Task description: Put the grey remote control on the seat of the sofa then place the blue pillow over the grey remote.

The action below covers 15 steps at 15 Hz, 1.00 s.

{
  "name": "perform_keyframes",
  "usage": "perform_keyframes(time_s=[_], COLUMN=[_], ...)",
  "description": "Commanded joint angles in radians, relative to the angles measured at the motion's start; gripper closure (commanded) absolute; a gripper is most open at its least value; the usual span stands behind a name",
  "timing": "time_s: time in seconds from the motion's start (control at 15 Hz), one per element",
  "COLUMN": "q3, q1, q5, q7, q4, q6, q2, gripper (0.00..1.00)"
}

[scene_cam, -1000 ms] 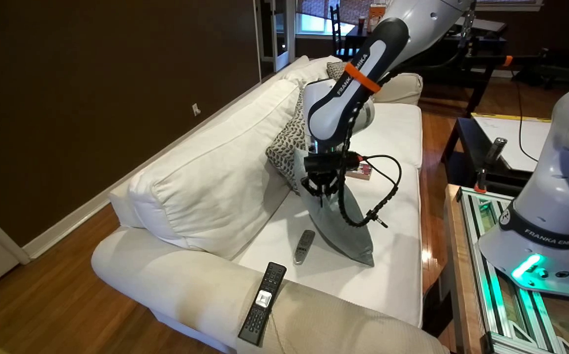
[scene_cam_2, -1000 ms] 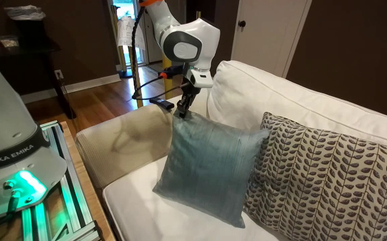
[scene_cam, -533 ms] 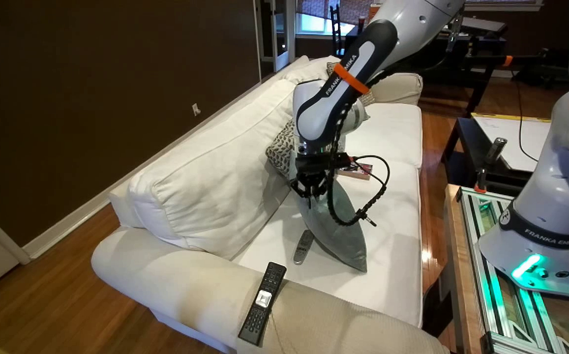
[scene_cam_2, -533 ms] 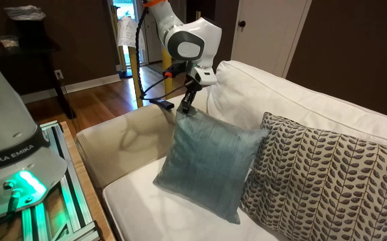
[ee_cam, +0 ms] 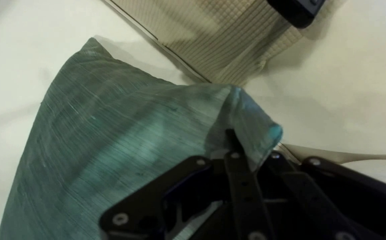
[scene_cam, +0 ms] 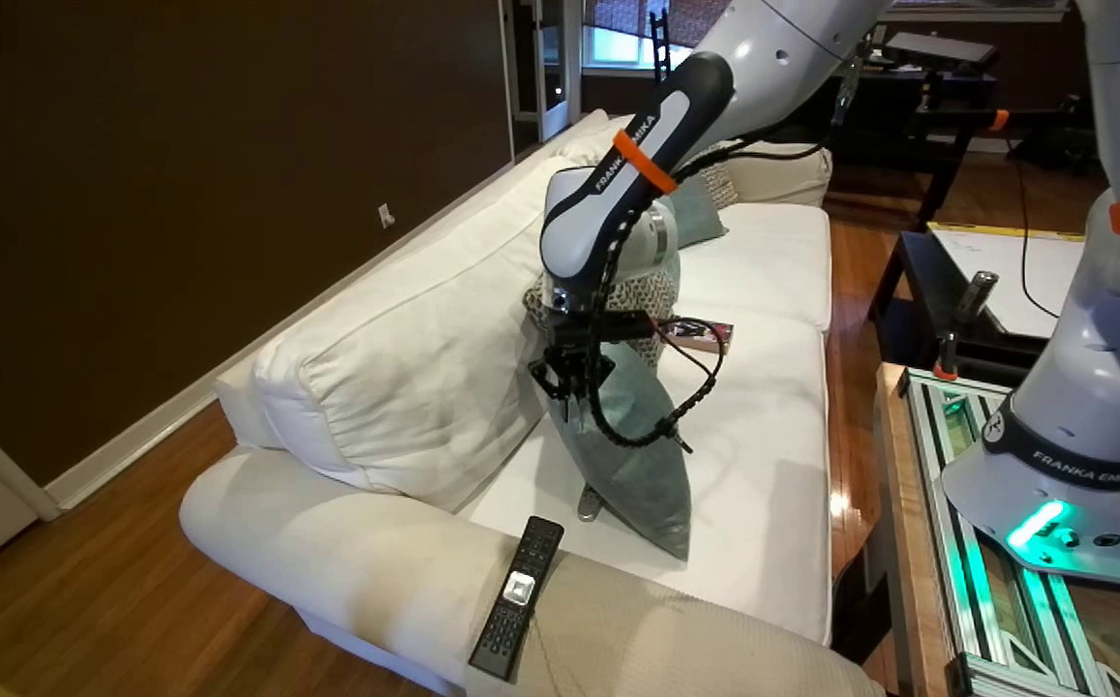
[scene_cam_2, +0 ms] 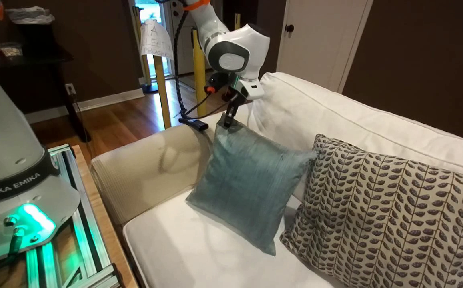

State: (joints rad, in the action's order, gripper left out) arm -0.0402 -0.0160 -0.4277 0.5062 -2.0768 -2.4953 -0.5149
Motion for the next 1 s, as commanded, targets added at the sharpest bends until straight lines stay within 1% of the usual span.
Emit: perform_keyframes(time_s=[0.0,0.27,0.47,0.93], q3=[-0.025,-0.057,-0.072,-0.049], q1=[-0.023,-0.051,-0.054,-0.019], q5=[-0.077,-0.154,-0.180,-0.130], q7=[-0.076,-0.148,-0.187,-0.181], q4=[0.091,0.144,0.172,0.228], q6=[-0.021,-0.042,-0.069,-0.081], q2=[-0.066,-0.106,-0.123,-0.118], gripper=[0.98,0.98,0.98,0.98])
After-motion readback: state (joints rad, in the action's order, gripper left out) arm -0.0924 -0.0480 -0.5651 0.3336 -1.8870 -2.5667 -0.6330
